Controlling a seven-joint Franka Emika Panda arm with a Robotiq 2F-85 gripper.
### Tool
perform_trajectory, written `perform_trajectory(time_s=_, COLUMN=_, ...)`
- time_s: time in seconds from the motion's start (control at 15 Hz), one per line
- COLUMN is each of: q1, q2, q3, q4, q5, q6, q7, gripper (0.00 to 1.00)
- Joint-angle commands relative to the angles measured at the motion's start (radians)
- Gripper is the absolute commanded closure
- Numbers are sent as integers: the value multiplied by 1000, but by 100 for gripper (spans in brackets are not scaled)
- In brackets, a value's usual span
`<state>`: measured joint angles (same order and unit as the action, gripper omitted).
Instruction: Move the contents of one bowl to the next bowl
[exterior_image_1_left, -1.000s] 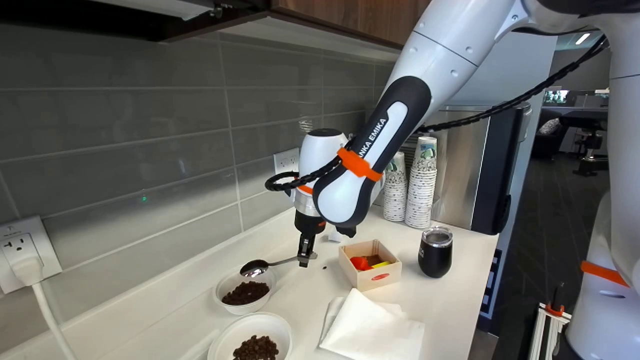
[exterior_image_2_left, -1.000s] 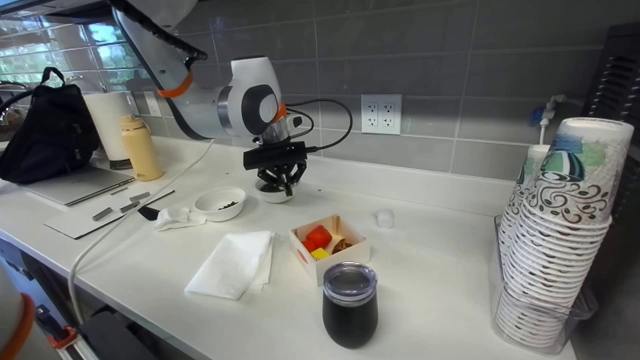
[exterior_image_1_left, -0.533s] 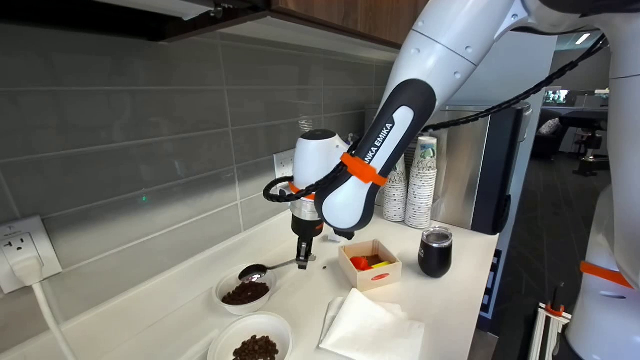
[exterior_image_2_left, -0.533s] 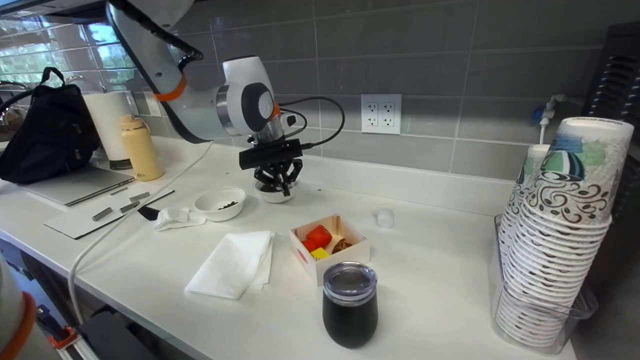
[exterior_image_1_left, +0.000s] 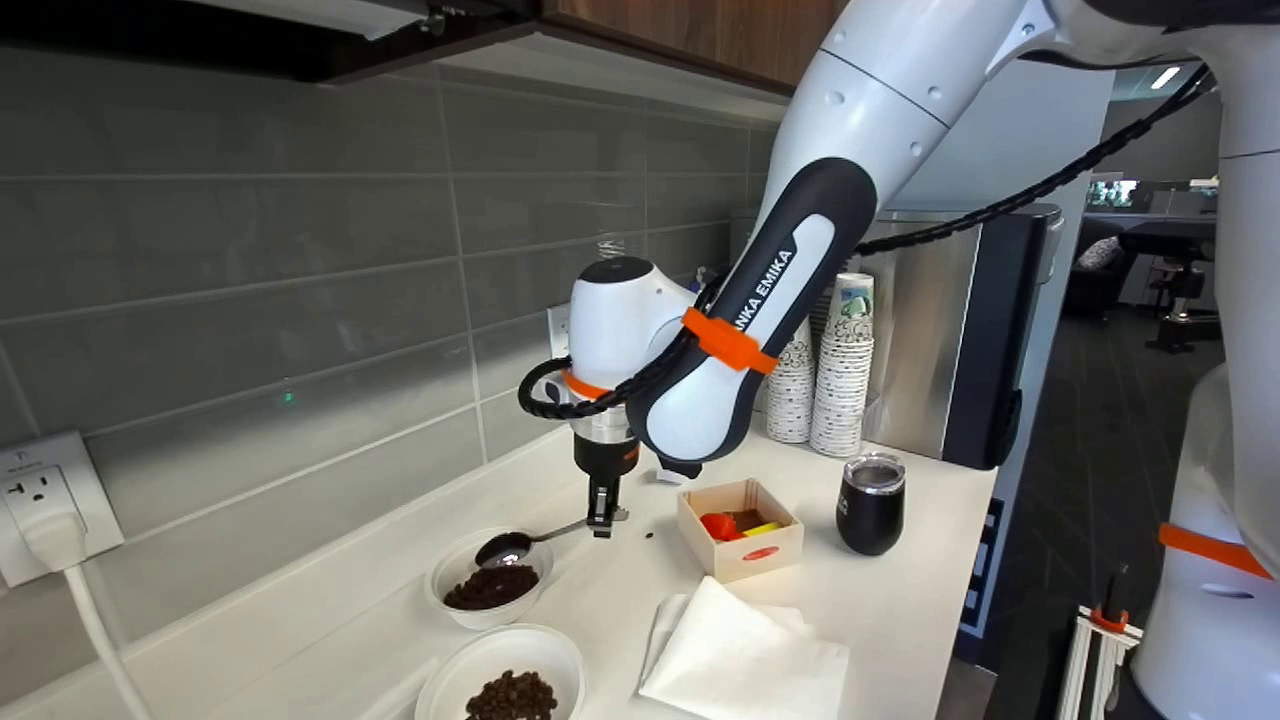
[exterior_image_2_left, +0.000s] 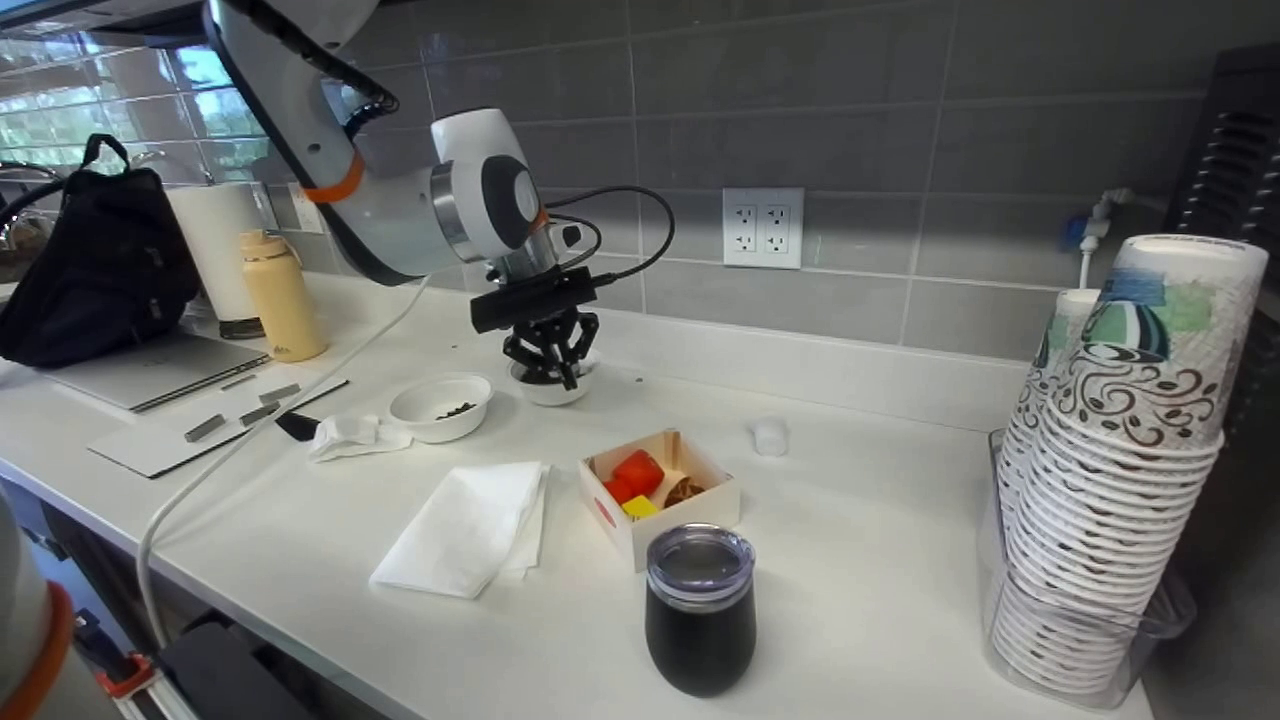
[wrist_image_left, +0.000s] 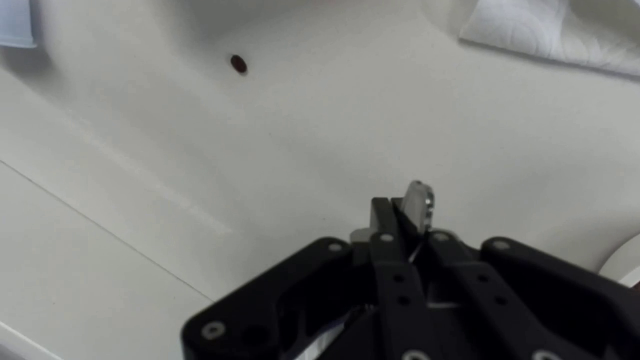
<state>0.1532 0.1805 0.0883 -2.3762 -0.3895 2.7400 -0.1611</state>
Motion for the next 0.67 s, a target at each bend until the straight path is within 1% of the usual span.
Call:
perform_trajectory(time_s=0.0, q1=25, q2=16, q3=-22, q4=41, q5=-74, q6=-35, q7=73, gripper=99)
perform_trajectory(time_s=0.6, q1=63, q2=74, q3=-30, q4=75, q5=-134, q6=-80, q7=138, gripper=99)
